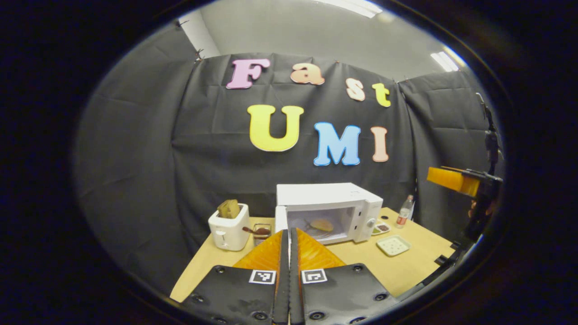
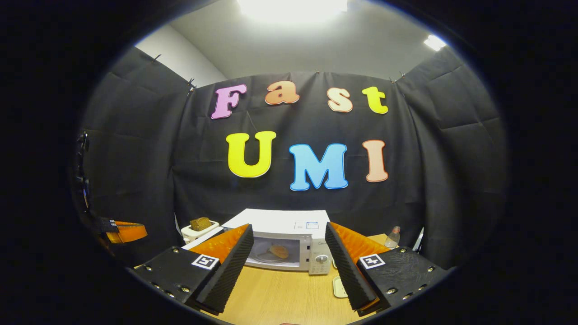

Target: Open the microwave oven with the left hand, put the food in, and close the microwave oven.

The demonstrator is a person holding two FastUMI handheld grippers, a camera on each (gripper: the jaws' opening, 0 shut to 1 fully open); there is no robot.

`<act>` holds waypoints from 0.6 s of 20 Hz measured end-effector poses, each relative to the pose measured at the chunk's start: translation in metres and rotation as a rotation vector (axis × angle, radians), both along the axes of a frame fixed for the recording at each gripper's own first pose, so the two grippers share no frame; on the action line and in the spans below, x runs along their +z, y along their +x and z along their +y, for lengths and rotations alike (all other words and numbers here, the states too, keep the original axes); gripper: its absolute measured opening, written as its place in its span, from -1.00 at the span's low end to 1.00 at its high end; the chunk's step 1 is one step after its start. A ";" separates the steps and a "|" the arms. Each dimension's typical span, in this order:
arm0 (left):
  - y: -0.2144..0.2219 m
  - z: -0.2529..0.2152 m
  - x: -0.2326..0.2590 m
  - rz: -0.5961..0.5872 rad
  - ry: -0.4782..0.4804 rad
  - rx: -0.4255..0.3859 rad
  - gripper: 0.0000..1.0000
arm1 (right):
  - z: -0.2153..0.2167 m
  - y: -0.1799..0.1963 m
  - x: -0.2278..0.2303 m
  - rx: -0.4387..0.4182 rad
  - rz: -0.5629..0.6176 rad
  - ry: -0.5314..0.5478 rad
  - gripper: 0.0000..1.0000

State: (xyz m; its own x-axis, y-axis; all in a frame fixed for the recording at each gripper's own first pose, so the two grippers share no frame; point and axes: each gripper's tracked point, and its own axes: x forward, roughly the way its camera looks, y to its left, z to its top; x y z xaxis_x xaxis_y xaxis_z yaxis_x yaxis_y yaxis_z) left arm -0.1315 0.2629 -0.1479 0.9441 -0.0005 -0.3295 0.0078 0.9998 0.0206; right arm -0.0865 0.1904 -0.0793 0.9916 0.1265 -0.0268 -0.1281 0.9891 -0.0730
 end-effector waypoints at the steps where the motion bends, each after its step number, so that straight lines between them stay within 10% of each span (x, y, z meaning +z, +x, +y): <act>1: -0.006 0.011 -0.011 0.021 0.005 0.020 -0.87 | 0.002 0.000 -0.001 0.001 0.006 -0.001 0.94; 12: -0.047 0.024 -0.116 0.262 -0.005 -0.059 -0.87 | -0.001 0.010 -0.003 0.008 0.017 -0.015 0.94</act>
